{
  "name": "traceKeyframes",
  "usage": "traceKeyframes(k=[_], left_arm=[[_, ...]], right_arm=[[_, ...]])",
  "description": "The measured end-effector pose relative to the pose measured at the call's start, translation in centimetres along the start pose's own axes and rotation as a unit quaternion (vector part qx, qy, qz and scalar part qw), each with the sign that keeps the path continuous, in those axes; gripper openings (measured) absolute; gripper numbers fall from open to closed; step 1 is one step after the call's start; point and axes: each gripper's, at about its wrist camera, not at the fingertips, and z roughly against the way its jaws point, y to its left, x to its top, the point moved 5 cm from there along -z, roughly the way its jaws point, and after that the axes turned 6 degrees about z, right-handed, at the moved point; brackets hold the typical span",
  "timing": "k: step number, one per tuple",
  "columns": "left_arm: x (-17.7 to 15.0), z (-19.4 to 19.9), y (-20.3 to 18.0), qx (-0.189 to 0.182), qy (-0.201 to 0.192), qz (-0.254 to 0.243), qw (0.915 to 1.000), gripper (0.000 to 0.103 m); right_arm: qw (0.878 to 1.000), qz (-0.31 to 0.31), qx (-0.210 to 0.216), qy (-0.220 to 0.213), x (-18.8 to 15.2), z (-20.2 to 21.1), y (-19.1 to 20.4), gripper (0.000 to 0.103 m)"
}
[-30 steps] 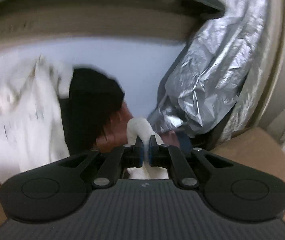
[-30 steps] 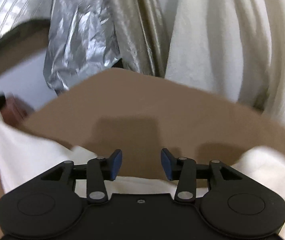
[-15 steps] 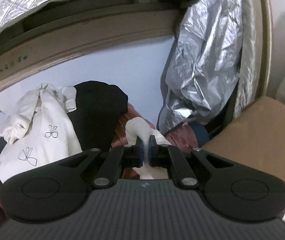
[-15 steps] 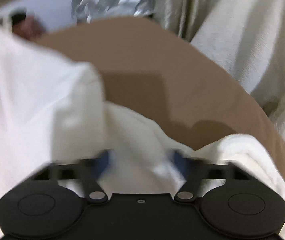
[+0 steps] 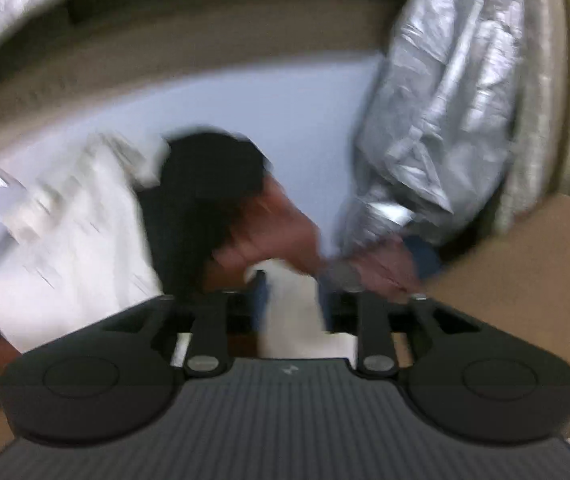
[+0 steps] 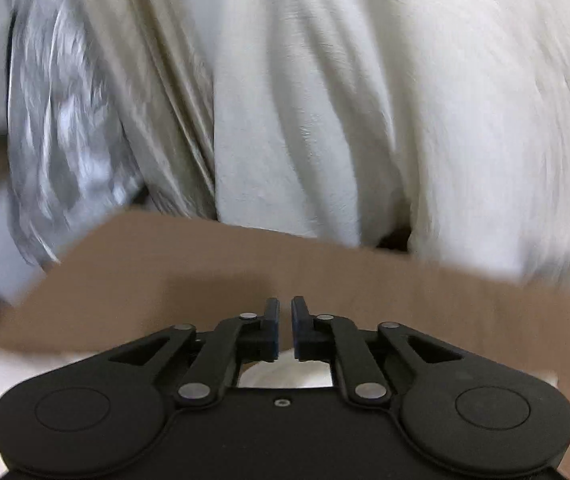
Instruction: Fold clothes
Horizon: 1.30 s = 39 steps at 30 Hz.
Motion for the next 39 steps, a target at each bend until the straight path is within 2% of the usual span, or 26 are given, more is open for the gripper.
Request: traceKeyframes(k=[1,2,5,7,8,9,12,14,15,16,17,19,21,23,24,25,27,28,30,31,32,34,35,36,37,39], left_arm=[[-0.6,0.4,-0.4,-0.009,0.006,-0.012,0.9999,0.055],[-1.0,0.9,-0.7,-0.017,0.007,-0.026,0.9995,0.059],[-3.0,5.0,-1.9,-0.039,-0.021,-0.097,0.9943,0.061],[-4.6,8.7,-2.1,-0.054,-0.043,-0.140,0.9878,0.072],[-5.6,10.7,-2.1,-0.063,-0.042,-0.145,0.9865,0.081],[-6.8,12.4,-1.7,-0.080,-0.022,-0.146,0.9858,0.086],[-10.8,17.0,-0.5,-0.127,0.053,-0.150,0.9791,0.087],[-15.2,19.6,0.6,-0.114,0.146,-0.159,0.9699,0.087],[-17.4,20.9,1.2,-0.106,0.193,-0.163,0.9619,0.087],[-19.0,22.7,1.4,-0.122,0.200,-0.158,0.9593,0.087],[-20.6,24.6,1.7,-0.142,0.202,-0.151,0.9571,0.087],[-23.1,27.1,2.1,-0.156,0.199,-0.158,0.9545,0.088],[-24.8,27.8,3.1,-0.112,0.192,-0.180,0.9581,0.088],[-25.6,27.4,4.0,-0.068,0.182,-0.219,0.9561,0.089],[-26.0,27.2,4.8,-0.041,0.181,-0.236,0.9540,0.094],[-26.3,27.2,5.7,-0.030,0.178,-0.238,0.9544,0.098],[-26.6,27.2,6.8,-0.059,0.191,-0.206,0.9580,0.103],[-26.8,26.8,7.5,-0.090,0.216,-0.167,0.9578,0.103],[-26.9,26.0,8.7,-0.155,0.269,-0.082,0.9470,0.103],[-26.9,25.8,9.2,-0.164,0.277,-0.056,0.9451,0.103],[-26.9,26.0,9.1,-0.167,0.271,-0.068,0.9455,0.103],[-26.9,26.7,8.6,-0.171,0.250,-0.117,0.9459,0.097],[-26.9,27.2,8.1,-0.173,0.234,-0.151,0.9445,0.070],[-26.9,28.1,7.6,-0.181,0.217,-0.170,0.9442,0.026],[-26.5,29.0,7.5,-0.172,0.195,-0.180,0.9487,0.009],[-25.7,30.9,7.4,-0.150,0.149,-0.199,0.9569,0.010]], right_arm=[[1.000,-0.009,0.018,-0.001,-0.5,0.6,-0.3,0.032],[1.000,-0.008,0.023,0.002,-1.4,1.6,-0.7,0.047],[0.999,0.011,0.043,0.019,-4.5,5.2,-1.5,0.051],[0.998,0.001,0.054,0.029,-6.5,7.7,-2.6,0.054],[0.998,-0.007,0.056,0.035,-6.9,8.6,-3.3,0.057],[0.997,-0.015,0.055,0.045,-8.2,10.2,-4.4,0.058],[0.995,-0.022,0.060,0.076,-12.8,15.1,-5.2,0.058],[0.990,-0.006,0.085,0.113,-16.5,18.1,-4.7,0.058],[0.983,0.016,0.120,0.138,-18.6,19.4,-3.7,0.058],[0.974,0.037,0.154,0.162,-20.8,20.6,-2.8,0.058],[0.970,0.040,0.174,0.168,-22.7,21.6,-2.1,0.058],[0.964,0.030,0.185,0.186,-26.4,23.1,-0.6,0.058],[0.962,0.034,0.183,0.198,-29.1,24.3,0.9,0.058],[0.963,0.056,0.170,0.200,-30.4,25.7,2.1,0.058],[0.964,0.065,0.163,0.198,-30.8,26.8,2.4,0.059],[0.966,0.074,0.156,0.195,-31.1,27.9,2.7,0.060],[0.969,0.069,0.143,0.191,-31.9,30.1,2.2,0.065],[0.970,0.061,0.137,0.191,-32.4,31.1,1.8,0.068],[0.973,0.025,0.129,0.192,-33.9,32.9,1.1,0.077],[0.972,0.010,0.125,0.196,-35.2,33.5,0.7,0.078],[0.972,-0.003,0.121,0.201,-36.6,34.2,0.2,0.078],[0.971,-0.025,0.089,0.223,-39.3,35.2,-0.6,0.078],[0.971,-0.033,0.074,0.225,-40.1,35.5,-0.6,0.078],[0.971,-0.040,0.060,0.226,-40.9,35.9,-0.6,0.078],[0.972,-0.050,0.058,0.222,-41.4,36.3,-0.8,0.078],[0.972,-0.072,0.053,0.219,-41.9,37.0,-1.0,0.078]])
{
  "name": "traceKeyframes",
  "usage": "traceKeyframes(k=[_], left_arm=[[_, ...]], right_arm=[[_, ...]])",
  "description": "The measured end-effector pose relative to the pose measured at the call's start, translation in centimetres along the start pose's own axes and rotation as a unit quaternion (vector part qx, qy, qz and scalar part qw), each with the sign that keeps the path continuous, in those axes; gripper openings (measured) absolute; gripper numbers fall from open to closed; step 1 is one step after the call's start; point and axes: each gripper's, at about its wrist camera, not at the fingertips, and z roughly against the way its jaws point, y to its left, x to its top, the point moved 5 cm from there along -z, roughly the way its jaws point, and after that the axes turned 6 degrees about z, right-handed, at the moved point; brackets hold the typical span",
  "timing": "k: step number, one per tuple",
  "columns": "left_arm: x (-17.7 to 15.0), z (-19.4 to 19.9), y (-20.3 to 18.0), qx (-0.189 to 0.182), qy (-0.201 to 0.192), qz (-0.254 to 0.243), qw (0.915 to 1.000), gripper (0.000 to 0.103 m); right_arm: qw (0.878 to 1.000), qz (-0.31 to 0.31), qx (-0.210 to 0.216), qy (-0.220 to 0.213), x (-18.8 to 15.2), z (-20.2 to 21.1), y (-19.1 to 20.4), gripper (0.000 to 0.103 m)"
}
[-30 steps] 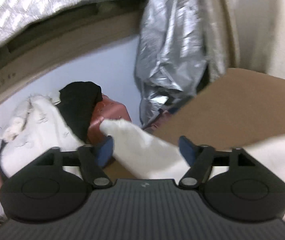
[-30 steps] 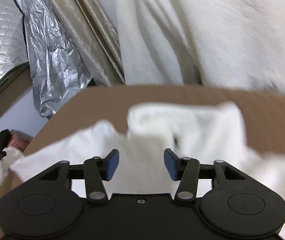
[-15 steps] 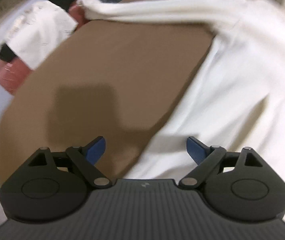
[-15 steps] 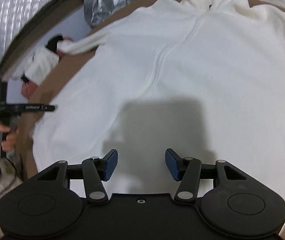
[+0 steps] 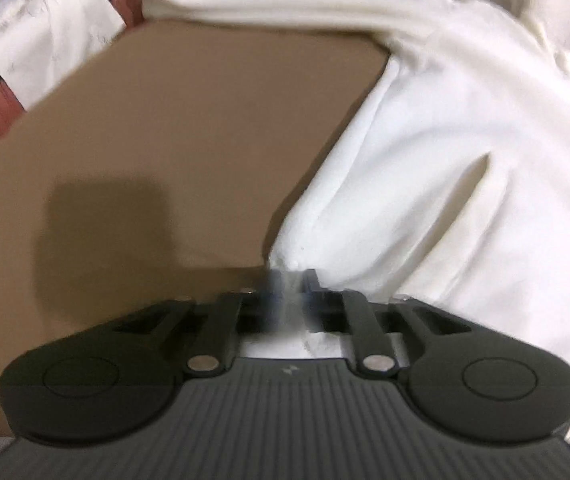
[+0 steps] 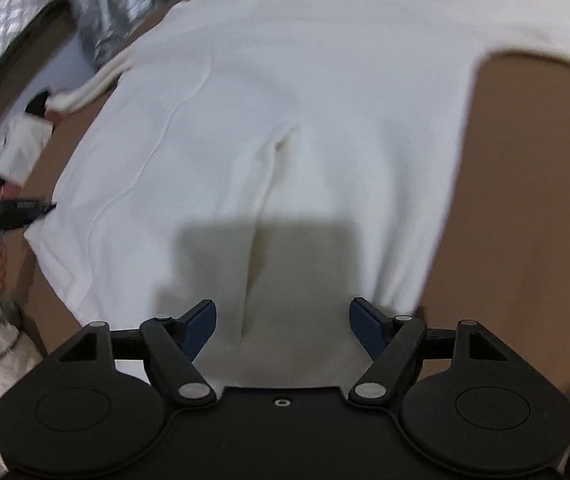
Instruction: Fold clothes
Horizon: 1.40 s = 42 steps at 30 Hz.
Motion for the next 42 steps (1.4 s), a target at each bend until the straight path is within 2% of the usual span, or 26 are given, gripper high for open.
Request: traceKeyframes(k=[2,4,6,7,10,13,14,15,16,17,18,21,22,24,26,27,28,29,30,32,33,35,38,42], left_arm=[[0.1,2.1,-0.2,0.025,-0.035,-0.006,0.9990,0.010],[0.0,4.5,0.0,0.040,-0.067,0.003,0.9970,0.010],[-0.7,3.9,1.0,0.060,-0.048,0.009,0.9970,0.010],[-1.1,3.2,1.4,0.065,-0.033,0.008,0.9973,0.010],[-1.7,1.8,1.2,0.069,0.002,-0.007,0.9976,0.010],[-1.1,2.3,0.3,0.087,-0.013,-0.025,0.9958,0.010],[-1.0,2.8,0.6,0.085,-0.020,-0.019,0.9960,0.010],[-0.9,3.4,0.8,0.081,-0.026,-0.012,0.9963,0.010],[-0.9,3.9,1.2,0.068,-0.029,-0.001,0.9973,0.010],[-0.9,4.4,1.7,0.053,-0.032,0.011,0.9980,0.010],[-0.8,5.0,2.1,0.038,-0.035,0.021,0.9984,0.010],[-1.2,4.7,2.7,0.014,-0.027,0.029,0.9991,0.010],[-2.3,4.6,2.1,0.019,-0.016,0.025,0.9994,0.011],[-3.0,3.5,1.5,0.052,-0.002,0.009,0.9986,0.020],[-3.0,2.6,1.1,0.133,0.003,-0.023,0.9909,0.022],[-3.1,2.4,1.0,0.161,0.007,-0.032,0.9864,0.029],[-3.1,2.6,1.0,0.160,0.006,-0.031,0.9866,0.034],[-3.2,2.9,1.0,0.156,0.003,-0.030,0.9873,0.043],[-3.2,3.2,1.0,0.152,0.001,-0.028,0.9881,0.048],[-3.4,5.1,0.4,0.137,-0.005,-0.014,0.9905,0.052],[-3.5,6.1,0.1,0.129,-0.009,-0.007,0.9915,0.056],[-3.3,8.5,-1.8,0.088,-0.017,0.000,0.9960,0.061],[-2.5,11.0,-7.1,0.037,-0.041,-0.035,0.9979,0.074],[-1.6,13.8,-14.5,-0.029,-0.066,-0.084,0.9939,0.077]], right_arm=[[1.000,-0.020,0.000,-0.003,-0.7,0.4,-0.3,0.078],[1.000,0.010,-0.008,0.012,-1.7,0.8,0.1,0.078],[0.999,0.009,-0.032,0.023,-2.3,1.1,-0.2,0.078],[0.999,-0.017,-0.042,0.013,-2.8,1.6,-0.6,0.078],[0.997,-0.067,-0.036,0.007,-4.4,1.6,-1.3,0.080],[0.996,-0.088,-0.017,0.030,-5.8,-0.3,-1.8,0.083],[0.997,-0.080,-0.008,0.020,-5.9,-0.8,-1.7,0.083],[0.998,-0.070,-0.001,0.010,-6.0,-1.1,-1.6,0.069],[0.999,-0.043,-0.006,0.008,-6.1,-0.9,-1.2,0.045],[1.000,-0.016,0.002,0.008,-6.1,-0.3,-0.6,0.011],[1.000,-0.011,0.027,0.003,-6.3,0.7,-0.2,0.010],[0.998,0.066,0.013,-0.006,-6.3,4.0,1.1,0.009],[0.996,0.089,0.004,-0.005,-6.3,4.9,1.4,0.009],[0.996,0.084,0.001,0.029,-6.7,3.7,0.6,0.009],[0.995,0.070,-0.012,0.069,-7.5,1.5,-0.6,0.010],[0.995,0.061,-0.023,0.076,-7.7,0.9,-0.8,0.015],[0.995,0.054,-0.032,0.082,-7.8,0.3,-1.0,0.018],[0.995,0.057,-0.037,0.078,-7.4,0.4,-0.7,0.026],[0.995,0.060,-0.040,0.073,-7.0,0.6,-0.4,0.043],[0.998,0.049,-0.029,0.037,-5.7,2.0,-0.6,0.054],[0.999,0.045,-0.024,0.019,-5.4,3.1,-1.1,0.054],[0.999,0.024,-0.006,-0.024,-3.9,5.0,-2.4,0.055],[0.993,-0.039,0.027,-0.105,-1.6,6.7,-5.4,0.066],[0.984,-0.127,0.028,-0.125,2.0,5.7,-10.8,0.066]])
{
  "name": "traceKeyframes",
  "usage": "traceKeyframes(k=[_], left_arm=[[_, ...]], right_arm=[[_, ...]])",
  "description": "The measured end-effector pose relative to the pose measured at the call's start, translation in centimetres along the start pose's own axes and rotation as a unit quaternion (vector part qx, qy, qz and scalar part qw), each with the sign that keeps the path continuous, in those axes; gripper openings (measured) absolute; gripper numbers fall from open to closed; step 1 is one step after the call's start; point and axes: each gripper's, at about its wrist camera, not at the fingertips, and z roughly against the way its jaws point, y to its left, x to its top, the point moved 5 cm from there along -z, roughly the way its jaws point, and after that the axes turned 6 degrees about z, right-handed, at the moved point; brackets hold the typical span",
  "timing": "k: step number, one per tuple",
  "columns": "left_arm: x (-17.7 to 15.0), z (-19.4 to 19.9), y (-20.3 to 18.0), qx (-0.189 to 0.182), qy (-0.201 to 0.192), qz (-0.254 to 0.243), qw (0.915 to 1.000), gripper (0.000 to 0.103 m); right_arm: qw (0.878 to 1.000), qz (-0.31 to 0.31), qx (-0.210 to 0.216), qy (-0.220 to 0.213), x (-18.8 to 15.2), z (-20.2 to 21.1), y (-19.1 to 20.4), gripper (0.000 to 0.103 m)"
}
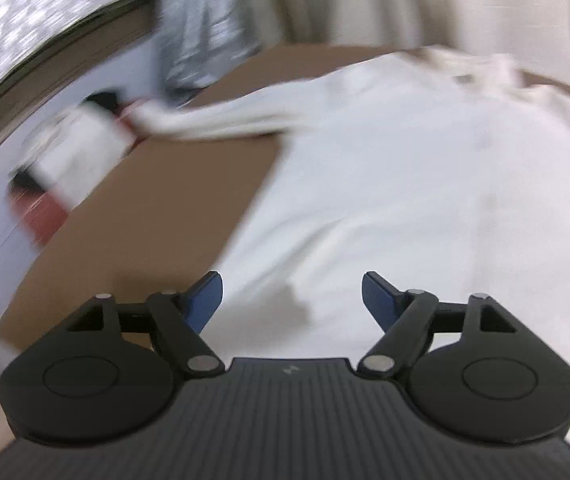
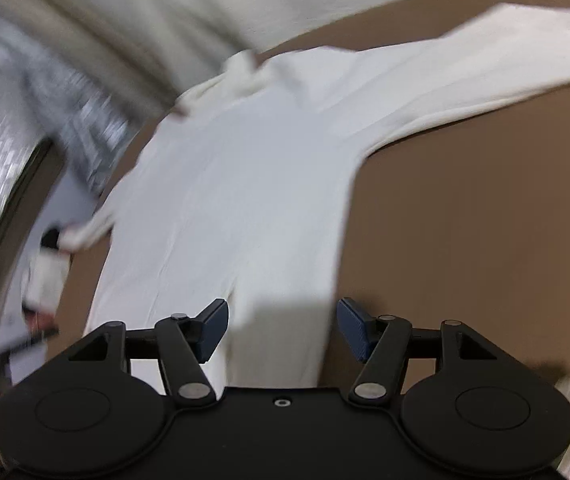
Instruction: Fold clothes
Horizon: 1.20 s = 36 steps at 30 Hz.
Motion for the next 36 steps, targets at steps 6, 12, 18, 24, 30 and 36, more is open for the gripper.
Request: traceKeyframes(k=[6,12,18,24,30,36], left_arm=[[2.8,-1.0,-14.8,-0.107,-0.024,-0.060,0.9922,0.077],[3.6,-3.3,-27.9,-0.164,-0.052,-0.131,0.9764,0.077],[1.5,-6.2,-35.2,-0.209,-0.019,-0.155,0.9653,0.077],[1.5,-10.3,-38.6,-0.209,0.058,-0.113,0.9696,0.073],[1.7,-12.3,-38.8,-0.244,0.070,-0.105,0.9616,0.068],[3.2,-11.4,-34.2,-0.321,0.094,-0.057,0.9408,0.066]], right_arm=[[0.989,-0.125,0.055,-0.061,8.2,-0.8,-5.9,0.068],[0.969,-0.194,-0.009,-0.153,9.6,-0.8,-14.6,0.069],[0.932,-0.281,-0.017,-0.227,8.1,1.6,-22.1,0.069],[0.906,-0.284,-0.100,-0.297,10.1,3.1,-27.8,0.070],[0.883,-0.269,-0.143,-0.356,14.6,0.2,-28.6,0.062],[0.889,-0.184,-0.230,-0.351,14.5,2.9,-27.8,0.010]])
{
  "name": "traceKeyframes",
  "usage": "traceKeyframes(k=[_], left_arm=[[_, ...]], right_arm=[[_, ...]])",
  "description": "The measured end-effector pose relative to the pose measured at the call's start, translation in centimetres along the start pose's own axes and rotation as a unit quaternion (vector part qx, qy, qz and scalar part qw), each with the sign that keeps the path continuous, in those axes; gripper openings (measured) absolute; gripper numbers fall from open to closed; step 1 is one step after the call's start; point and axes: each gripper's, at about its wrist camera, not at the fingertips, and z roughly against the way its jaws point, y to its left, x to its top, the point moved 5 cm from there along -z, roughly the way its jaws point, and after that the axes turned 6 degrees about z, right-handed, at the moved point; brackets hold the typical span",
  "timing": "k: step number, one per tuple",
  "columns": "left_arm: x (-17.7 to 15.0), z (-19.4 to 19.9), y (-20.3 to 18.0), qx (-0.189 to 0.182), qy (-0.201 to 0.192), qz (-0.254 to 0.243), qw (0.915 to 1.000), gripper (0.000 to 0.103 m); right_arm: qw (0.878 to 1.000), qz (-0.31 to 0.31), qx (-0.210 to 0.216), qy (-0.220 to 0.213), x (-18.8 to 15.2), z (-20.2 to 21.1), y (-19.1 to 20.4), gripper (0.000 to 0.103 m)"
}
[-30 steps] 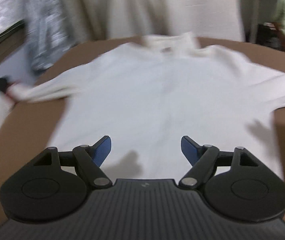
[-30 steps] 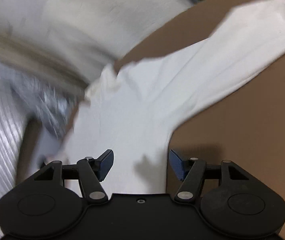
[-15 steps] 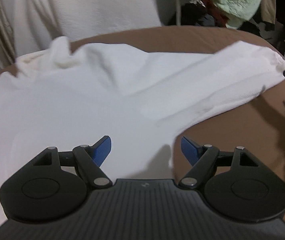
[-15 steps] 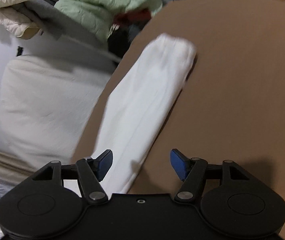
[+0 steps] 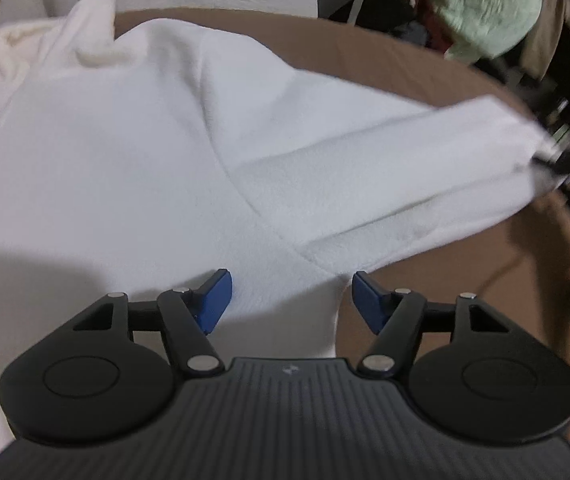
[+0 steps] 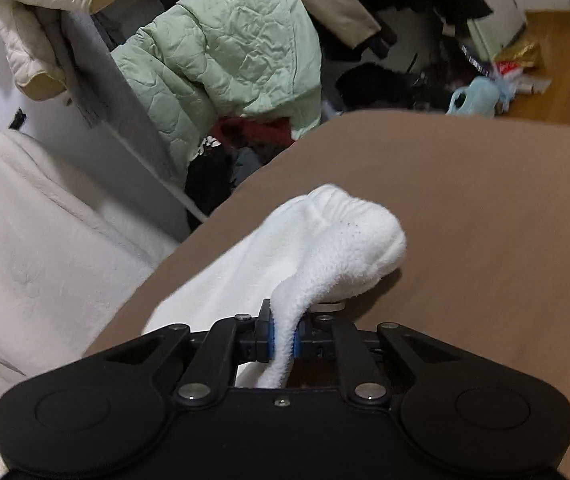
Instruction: Fold clothes
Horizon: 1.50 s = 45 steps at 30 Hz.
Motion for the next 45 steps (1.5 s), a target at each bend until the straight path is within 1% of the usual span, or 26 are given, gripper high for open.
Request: traceKeyframes(k=[1,4,5,7,9,11,12,15,17,18,20,22,23,24,25,26,27,28,31,33,34,35,39,41,43,45], left_arm=[[0.2,0.9,0.7,-0.016,-0.001,0.012,0.9998,0.066],[0.6,3.8,3.7,-0.005,-0.024,0.021,0.9995,0.066],[0.7,4.8,4.8,0.008,-0.034,0.015,0.9993,0.066],[0.9,6.8,7.1,0.037,-0.055,0.002,0.9978,0.066],[0.8,8.7,9.2,0.096,-0.082,-0.043,0.9911,0.066],[0.4,10.4,12.0,0.141,-0.095,-0.057,0.9837,0.066],[0.2,11.2,13.4,0.146,-0.096,-0.046,0.9835,0.066],[-0.5,13.5,17.9,0.126,-0.107,0.030,0.9857,0.066],[-1.3,14.5,20.4,0.124,-0.119,0.074,0.9823,0.066],[-1.8,14.8,21.4,0.134,-0.128,0.081,0.9793,0.066],[-3.2,15.0,23.2,0.199,-0.151,0.053,0.9670,0.066],[-4.3,14.0,25.0,0.230,-0.132,0.058,0.9623,0.066],[-4.8,13.5,25.9,0.245,-0.122,0.062,0.9599,0.066],[-5.1,13.1,26.8,0.244,-0.109,0.077,0.9605,0.066],[-4.9,13.3,27.0,0.238,-0.113,0.086,0.9609,0.066],[-4.7,13.5,27.1,0.231,-0.118,0.094,0.9612,0.066],[-4.5,13.6,27.2,0.224,-0.123,0.103,0.9614,0.066],[-4.3,13.8,27.1,0.216,-0.129,0.104,0.9622,0.066],[-3.8,14.2,26.3,0.195,-0.144,0.103,0.9647,0.066],[-3.5,14.1,25.5,0.182,-0.152,0.097,0.9667,0.066],[-3.3,14.1,25.1,0.176,-0.155,0.094,0.9676,0.066],[-3.1,14.0,24.6,0.169,-0.159,0.091,0.9684,0.066],[-1.4,13.5,21.7,0.136,-0.184,0.062,0.9716,0.067],[-0.3,12.9,19.6,0.125,-0.187,0.028,0.9740,0.069],[0.8,11.8,17.2,0.117,-0.196,-0.016,0.9736,0.069],[1.9,10.2,14.6,0.113,-0.203,-0.062,0.9707,0.073]], right_arm=[[1.000,0.012,-0.004,0.000,0.1,-0.2,0.7,0.010],[0.998,0.060,-0.008,0.000,0.6,0.5,2.8,0.011],[0.997,0.072,0.004,0.003,0.7,0.4,4.2,0.011],[0.994,0.092,0.058,0.014,0.2,1.9,8.5,0.011],[0.986,0.108,0.123,0.030,-0.7,3.5,13.3,0.011],[0.972,0.139,0.182,0.043,-2.7,5.7,18.8,0.011],[0.964,0.157,0.210,0.047,-3.8,6.8,21.7,0.011],[0.935,0.208,0.285,0.037,-7.6,10.2,29.3,0.011],[0.917,0.233,0.322,0.030,-10.3,11.8,33.4,0.011],[0.908,0.245,0.339,0.026,-11.7,12.6,35.5,0.011],[0.895,0.273,0.352,0.034,-15.0,13.3,38.7,0.013],[0.886,0.294,0.353,0.060,-17.9,13.2,41.2,0.017],[0.876,0.311,0.355,0.094,-19.3,12.5,42.1,0.025],[0.865,0.328,0.357,0.129,-20.7,11.9,43.0,0.045],[0.853,0.344,0.356,0.164,-22.0,11.3,43.7,0.054],[0.843,0.359,0.343,0.206,-22.9,10.8,43.6,0.058],[0.832,0.372,0.329,0.246,-23.8,10.4,43.4,0.058],[0.827,0.380,0.324,0.259,-23.8,10.7,42.5,0.058],[0.810,0.410,0.330,0.258,-22.0,12.4,39.1,0.060],[0.808,0.425,0.323,0.250,-19.4,13.0,36.3,0.072],[0.808,0.436,0.310,0.247,-17.9,12.7,34.6,0.075],[0.814,0.443,0.288,0.243,-17.4,12.6,32.5,0.080],[0.831,0.467,0.199,0.228,-15.2,12.0,24.3,0.082],[0.838,0.449,0.177,0.253,-15.2,10.6,22.8,0.082],[0.848,0.429,0.182,0.254,-14.9,9.3,22.7,0.082],[0.849,0.417,0.192,0.262,-15.2,7.9,23.4,0.082]])
